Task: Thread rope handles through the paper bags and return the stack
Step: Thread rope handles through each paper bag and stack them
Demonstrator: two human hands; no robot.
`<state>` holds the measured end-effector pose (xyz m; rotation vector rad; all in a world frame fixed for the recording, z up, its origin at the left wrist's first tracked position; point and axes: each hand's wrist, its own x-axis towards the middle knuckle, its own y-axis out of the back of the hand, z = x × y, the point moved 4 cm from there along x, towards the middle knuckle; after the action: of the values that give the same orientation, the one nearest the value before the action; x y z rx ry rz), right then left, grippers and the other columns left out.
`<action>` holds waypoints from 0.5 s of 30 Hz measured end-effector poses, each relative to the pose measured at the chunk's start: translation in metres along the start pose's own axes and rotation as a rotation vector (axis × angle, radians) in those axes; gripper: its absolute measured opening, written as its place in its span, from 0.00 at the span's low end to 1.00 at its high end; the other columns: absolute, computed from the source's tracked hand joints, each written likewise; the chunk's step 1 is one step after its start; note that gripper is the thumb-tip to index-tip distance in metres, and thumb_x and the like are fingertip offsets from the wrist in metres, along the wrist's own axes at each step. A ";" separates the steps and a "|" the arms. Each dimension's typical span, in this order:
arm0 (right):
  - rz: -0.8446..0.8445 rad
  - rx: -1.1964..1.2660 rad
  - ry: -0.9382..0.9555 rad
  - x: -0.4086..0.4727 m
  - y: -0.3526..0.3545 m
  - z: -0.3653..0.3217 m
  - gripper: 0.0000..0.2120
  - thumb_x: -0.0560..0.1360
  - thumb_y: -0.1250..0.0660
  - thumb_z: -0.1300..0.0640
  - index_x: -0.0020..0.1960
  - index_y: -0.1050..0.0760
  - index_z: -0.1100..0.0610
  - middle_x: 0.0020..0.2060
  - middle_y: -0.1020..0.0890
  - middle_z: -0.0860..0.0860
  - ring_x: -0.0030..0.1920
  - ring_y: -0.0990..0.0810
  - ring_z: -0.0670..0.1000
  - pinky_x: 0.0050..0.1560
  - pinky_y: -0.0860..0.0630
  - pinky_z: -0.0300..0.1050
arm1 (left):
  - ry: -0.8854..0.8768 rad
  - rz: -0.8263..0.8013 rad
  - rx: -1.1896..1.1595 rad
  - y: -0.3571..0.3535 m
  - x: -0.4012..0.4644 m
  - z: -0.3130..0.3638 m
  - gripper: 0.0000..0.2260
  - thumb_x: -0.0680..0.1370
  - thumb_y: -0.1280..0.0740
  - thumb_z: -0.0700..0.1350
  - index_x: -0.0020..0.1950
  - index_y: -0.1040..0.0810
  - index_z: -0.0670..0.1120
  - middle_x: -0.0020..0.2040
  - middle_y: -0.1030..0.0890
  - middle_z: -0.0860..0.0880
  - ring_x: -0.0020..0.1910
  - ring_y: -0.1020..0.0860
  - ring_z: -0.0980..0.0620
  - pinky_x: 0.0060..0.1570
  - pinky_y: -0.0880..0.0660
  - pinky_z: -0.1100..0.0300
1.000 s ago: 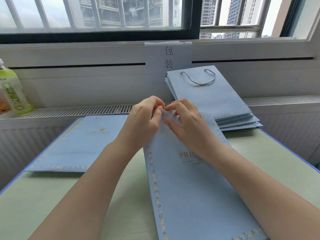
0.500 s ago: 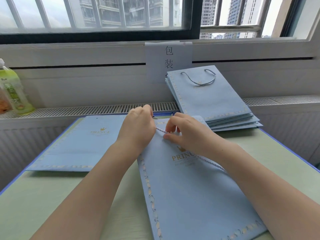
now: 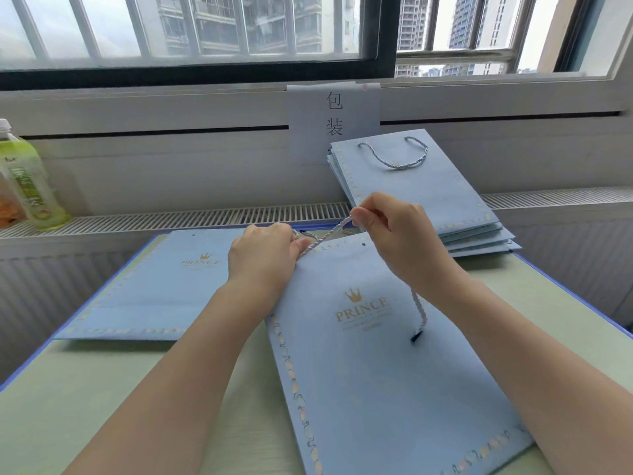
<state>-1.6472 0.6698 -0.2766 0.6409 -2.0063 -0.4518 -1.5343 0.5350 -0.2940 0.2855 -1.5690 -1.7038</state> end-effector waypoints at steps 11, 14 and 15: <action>0.175 -0.319 0.200 0.006 0.037 -0.001 0.16 0.75 0.38 0.44 0.42 0.22 0.56 0.32 0.26 0.47 0.30 0.29 0.52 0.32 0.33 0.43 | 0.151 -0.135 0.309 0.003 -0.005 -0.006 0.08 0.82 0.45 0.49 0.44 0.33 0.48 0.39 0.31 0.49 0.47 0.28 0.45 0.47 0.38 0.56; 0.137 -0.247 0.219 0.004 0.029 -0.004 0.17 0.76 0.39 0.46 0.42 0.24 0.59 0.28 0.29 0.44 0.29 0.31 0.53 0.31 0.29 0.48 | -0.049 -0.057 -0.233 0.003 0.000 0.009 0.20 0.81 0.47 0.59 0.40 0.30 0.45 0.40 0.24 0.49 0.43 0.26 0.46 0.49 0.29 0.53; 0.116 -0.231 0.220 0.004 0.025 -0.006 0.17 0.76 0.39 0.46 0.42 0.25 0.60 0.28 0.31 0.43 0.29 0.31 0.53 0.32 0.29 0.48 | -0.165 -0.049 -0.479 0.005 -0.001 0.019 0.22 0.80 0.46 0.61 0.42 0.26 0.44 0.40 0.22 0.50 0.43 0.24 0.47 0.49 0.27 0.53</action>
<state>-1.6499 0.6872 -0.2572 0.4101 -1.7414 -0.5107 -1.5439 0.5498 -0.2860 -0.0627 -1.2192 -2.1203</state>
